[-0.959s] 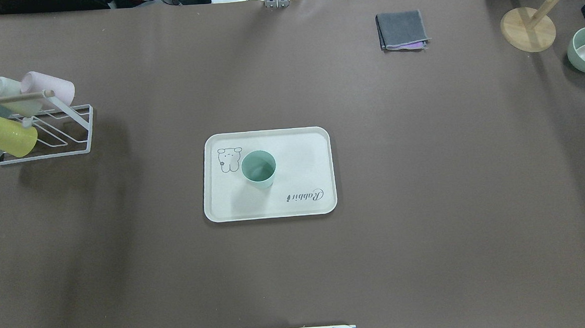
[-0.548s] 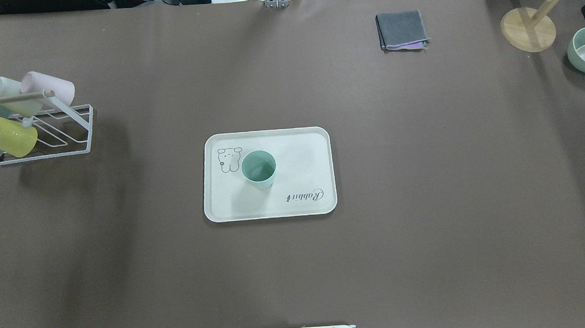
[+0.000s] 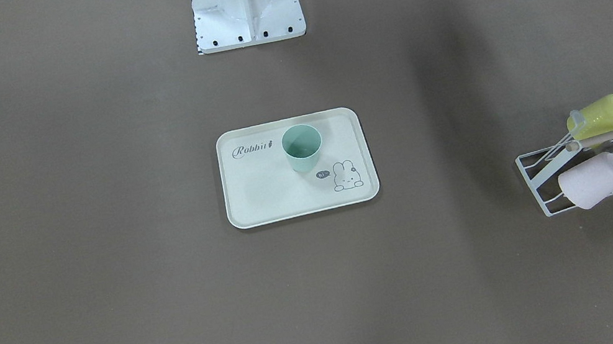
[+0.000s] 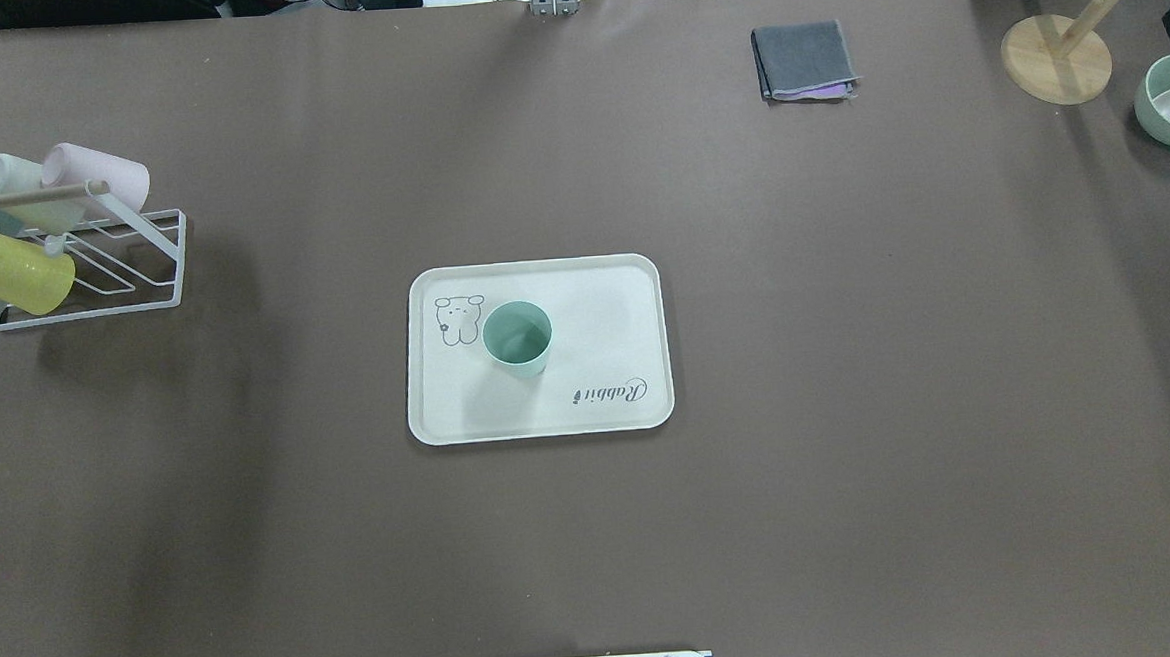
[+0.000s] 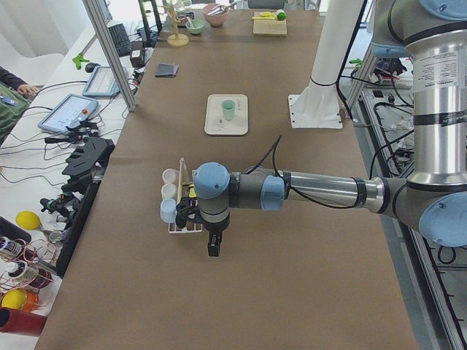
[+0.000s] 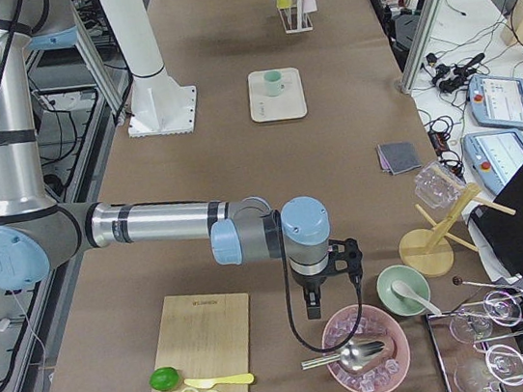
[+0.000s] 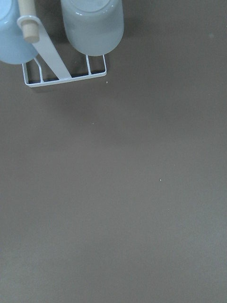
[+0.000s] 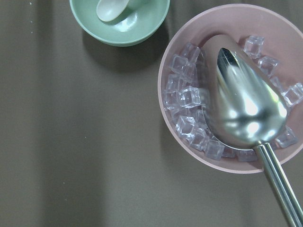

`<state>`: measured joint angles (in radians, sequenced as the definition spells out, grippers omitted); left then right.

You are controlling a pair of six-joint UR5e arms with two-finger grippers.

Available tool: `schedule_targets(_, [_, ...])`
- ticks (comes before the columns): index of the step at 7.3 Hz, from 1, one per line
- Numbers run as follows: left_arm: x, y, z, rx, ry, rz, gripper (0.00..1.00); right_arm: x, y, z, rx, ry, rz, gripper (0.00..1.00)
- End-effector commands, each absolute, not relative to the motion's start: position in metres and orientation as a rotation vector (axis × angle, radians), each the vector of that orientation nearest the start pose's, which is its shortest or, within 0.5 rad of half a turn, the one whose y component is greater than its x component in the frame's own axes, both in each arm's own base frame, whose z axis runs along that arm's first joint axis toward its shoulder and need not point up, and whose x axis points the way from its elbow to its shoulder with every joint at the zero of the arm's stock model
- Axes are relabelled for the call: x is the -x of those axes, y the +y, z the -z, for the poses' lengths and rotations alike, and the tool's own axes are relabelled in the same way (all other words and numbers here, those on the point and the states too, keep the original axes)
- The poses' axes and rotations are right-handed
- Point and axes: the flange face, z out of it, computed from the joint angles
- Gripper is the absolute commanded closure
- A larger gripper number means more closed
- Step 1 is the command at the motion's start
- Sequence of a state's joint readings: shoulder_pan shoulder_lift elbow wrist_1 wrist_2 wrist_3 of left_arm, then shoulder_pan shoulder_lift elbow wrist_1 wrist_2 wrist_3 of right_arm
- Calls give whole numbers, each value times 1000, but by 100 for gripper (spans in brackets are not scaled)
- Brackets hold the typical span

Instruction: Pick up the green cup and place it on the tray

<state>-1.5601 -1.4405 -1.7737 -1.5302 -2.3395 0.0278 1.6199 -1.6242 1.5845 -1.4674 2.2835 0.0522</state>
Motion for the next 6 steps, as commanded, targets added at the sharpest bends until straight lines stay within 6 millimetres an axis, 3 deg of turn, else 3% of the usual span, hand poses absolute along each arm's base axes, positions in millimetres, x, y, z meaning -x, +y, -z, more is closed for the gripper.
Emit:
schedule_targets(1, [60,-436,-629,-29,770,-46,1,-91,-466,-674,-53,-729,-83,0])
schedule_targets(3, [61,-435,-627,-31,771,-45,1,-89,-471,-666,-14,-757,-207,0])
schedule_targets(6, [59,-409,-656,31,773,-23,1,-88,-471,-664,-19,-764,-200,0])
